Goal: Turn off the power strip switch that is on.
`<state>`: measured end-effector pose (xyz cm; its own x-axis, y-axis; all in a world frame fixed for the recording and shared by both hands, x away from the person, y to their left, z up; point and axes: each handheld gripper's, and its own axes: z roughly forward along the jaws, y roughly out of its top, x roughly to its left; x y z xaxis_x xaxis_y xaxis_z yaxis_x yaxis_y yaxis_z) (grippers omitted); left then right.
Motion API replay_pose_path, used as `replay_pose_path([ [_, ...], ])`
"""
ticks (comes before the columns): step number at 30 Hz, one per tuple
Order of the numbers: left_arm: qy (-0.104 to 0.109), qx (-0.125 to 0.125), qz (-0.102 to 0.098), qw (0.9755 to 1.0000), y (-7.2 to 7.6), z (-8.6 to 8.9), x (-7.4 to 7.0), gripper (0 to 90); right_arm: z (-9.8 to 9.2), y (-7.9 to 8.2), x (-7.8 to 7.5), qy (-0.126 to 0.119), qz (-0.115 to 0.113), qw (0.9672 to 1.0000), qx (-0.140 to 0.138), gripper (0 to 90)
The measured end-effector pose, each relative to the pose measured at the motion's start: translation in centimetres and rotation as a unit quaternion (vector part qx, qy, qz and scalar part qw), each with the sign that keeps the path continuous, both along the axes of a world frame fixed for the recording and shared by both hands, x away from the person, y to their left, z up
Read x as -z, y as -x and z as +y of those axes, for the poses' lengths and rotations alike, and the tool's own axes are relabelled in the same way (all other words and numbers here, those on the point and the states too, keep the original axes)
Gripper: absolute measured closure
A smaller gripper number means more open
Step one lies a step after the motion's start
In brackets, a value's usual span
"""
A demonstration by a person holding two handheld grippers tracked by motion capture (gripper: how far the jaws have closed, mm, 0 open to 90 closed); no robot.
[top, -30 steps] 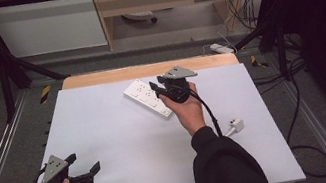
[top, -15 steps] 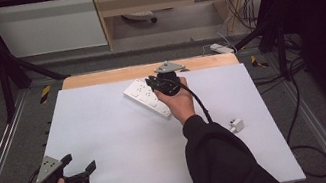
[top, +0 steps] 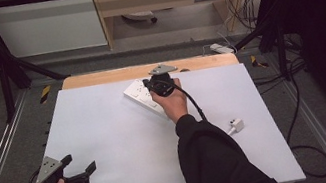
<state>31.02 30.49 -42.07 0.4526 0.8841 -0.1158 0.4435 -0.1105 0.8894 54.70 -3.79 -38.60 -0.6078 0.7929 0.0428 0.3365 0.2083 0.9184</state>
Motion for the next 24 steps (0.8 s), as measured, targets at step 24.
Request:
replay_pose_path([
  [24,-0.004,0.006,-0.002,1.0000,0.0,-0.2,0.0,6.3,1.6,-1.2,0.8,0.019,0.025,0.9995,0.009,90.0],
])
